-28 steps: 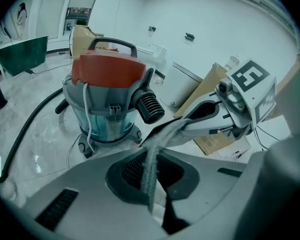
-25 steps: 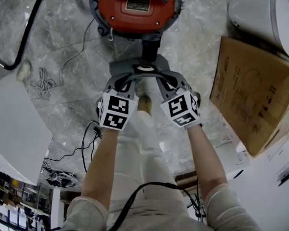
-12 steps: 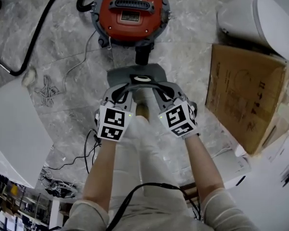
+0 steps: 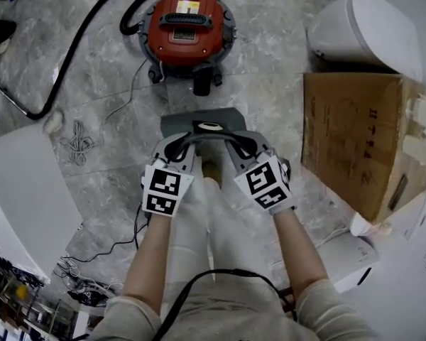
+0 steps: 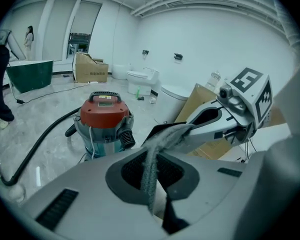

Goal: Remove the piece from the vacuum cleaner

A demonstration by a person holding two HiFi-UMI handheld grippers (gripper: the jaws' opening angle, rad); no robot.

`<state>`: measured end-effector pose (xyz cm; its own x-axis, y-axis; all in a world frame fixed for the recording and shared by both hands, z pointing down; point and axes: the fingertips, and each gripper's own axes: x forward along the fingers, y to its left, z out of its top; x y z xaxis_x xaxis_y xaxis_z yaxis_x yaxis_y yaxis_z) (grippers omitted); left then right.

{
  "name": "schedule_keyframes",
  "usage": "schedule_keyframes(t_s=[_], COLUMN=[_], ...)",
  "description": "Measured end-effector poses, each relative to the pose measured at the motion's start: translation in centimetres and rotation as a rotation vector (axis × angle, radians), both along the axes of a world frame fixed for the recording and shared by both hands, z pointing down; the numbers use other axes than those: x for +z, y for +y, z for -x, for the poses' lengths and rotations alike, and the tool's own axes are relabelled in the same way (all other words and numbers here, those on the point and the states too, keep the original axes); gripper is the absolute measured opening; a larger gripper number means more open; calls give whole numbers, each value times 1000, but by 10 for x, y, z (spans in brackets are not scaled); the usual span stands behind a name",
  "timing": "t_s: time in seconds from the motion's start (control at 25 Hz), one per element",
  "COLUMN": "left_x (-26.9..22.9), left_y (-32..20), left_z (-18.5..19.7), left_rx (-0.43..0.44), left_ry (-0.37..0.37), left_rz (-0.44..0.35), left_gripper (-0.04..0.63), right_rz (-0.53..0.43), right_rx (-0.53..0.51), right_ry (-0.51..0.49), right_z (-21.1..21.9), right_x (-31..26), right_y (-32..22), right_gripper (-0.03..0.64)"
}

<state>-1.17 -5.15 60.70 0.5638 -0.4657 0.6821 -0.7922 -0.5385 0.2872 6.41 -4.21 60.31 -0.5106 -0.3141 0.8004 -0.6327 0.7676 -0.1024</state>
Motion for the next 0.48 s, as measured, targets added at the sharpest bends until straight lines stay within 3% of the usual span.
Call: schedule_keyframes(t_s=[0.2, 0.48], left_x=[-37, -96], left_y=[14, 35], left_z=[-4, -3], left_rx=[3, 4], left_ry=[17, 25], left_rz=[-29, -66], left_gripper=[34, 34], right_rz=[7, -39], right_rx=[35, 6], right_ry=[-66, -93], right_z=[-1, -1], right_x=[-38, -95], right_y=[16, 31], right_gripper=[26, 26])
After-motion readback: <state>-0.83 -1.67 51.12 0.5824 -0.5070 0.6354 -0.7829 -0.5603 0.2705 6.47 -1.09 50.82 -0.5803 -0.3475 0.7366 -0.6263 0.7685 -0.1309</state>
